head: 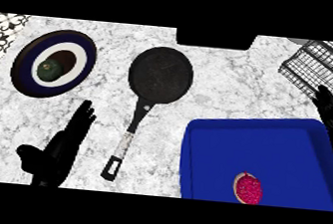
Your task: Pick the cupcake from the tray and place it in the tiered basket
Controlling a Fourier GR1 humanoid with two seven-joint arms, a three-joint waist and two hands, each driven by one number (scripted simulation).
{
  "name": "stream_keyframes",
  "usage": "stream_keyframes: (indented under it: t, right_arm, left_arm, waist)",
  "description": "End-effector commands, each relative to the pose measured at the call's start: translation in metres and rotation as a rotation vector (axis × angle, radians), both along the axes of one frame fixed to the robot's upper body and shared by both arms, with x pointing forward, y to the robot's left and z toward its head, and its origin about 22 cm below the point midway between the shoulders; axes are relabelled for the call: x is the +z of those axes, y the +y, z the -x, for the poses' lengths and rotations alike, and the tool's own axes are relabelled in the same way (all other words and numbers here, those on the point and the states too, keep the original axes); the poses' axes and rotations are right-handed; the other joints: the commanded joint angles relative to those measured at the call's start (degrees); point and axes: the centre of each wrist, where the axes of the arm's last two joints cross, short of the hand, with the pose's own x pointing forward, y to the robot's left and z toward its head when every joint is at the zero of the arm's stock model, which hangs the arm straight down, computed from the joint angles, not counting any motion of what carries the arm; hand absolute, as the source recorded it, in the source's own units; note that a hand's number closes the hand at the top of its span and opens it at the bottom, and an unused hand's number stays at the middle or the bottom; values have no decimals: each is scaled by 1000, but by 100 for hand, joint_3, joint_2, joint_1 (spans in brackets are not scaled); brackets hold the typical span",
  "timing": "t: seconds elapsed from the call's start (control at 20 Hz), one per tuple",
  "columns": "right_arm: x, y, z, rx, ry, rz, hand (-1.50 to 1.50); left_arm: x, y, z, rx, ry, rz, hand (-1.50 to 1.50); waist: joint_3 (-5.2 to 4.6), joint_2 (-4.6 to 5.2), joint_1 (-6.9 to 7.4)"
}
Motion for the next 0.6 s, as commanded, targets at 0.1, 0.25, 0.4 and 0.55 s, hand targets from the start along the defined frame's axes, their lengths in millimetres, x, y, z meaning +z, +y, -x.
stream_keyframes:
  t: [0.1, 0.25, 0.4, 0.55]
  right_arm:
    - [31, 19, -7, 203, -202, -76, 150]
    - [75, 31, -16, 401, -424, -134, 150]
    - [8, -11, -2, -285, -141, -278, -150]
    - [-2, -2, 16, -245, -272, -387, -150]
  left_arm:
    - [-21, 8, -2, 113, 68, -105, 0]
    - [-35, 34, 8, 216, 105, -204, 0]
    - [-39, 20, 7, 194, 116, -166, 0]
    - [-49, 24, 7, 198, 136, -183, 0]
  waist:
    - [-70, -195, -129]
    - [-70, -227, -149]
    - [-69, -166, -202]
    - [-70, -187, -154]
